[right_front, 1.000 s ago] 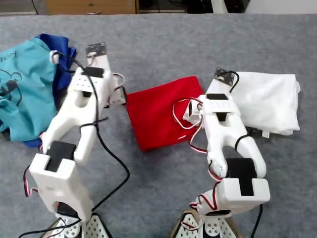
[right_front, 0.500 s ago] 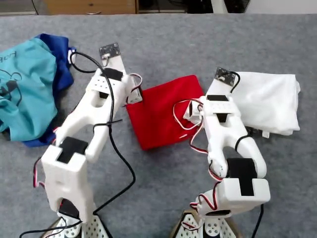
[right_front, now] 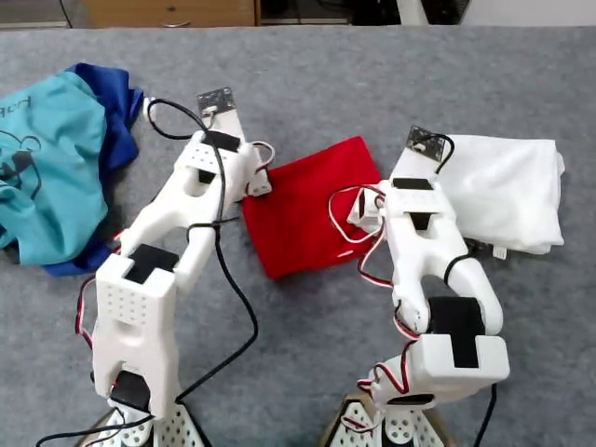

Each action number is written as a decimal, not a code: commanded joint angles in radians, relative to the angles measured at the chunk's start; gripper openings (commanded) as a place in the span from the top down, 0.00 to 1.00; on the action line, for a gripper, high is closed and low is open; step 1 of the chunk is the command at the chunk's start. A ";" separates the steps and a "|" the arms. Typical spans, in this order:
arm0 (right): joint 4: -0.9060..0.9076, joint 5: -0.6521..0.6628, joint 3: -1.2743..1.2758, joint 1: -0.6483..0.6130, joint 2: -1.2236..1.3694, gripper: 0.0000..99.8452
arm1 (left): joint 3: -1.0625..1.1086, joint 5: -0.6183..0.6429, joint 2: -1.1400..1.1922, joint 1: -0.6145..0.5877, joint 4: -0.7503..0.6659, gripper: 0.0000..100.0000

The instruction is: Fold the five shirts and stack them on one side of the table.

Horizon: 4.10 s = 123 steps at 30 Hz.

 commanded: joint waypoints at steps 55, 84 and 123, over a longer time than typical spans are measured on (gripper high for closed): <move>-0.624 0.288 0.298 0.696 -0.633 0.99 | -1.137 -0.041 0.558 0.451 -0.298 0.98; -1.005 0.381 0.326 0.742 -0.219 0.89 | -1.132 -0.106 0.687 0.428 -0.503 0.98; 0.213 0.460 0.027 0.249 -0.679 0.99 | -1.416 -0.416 0.174 -0.324 0.790 0.98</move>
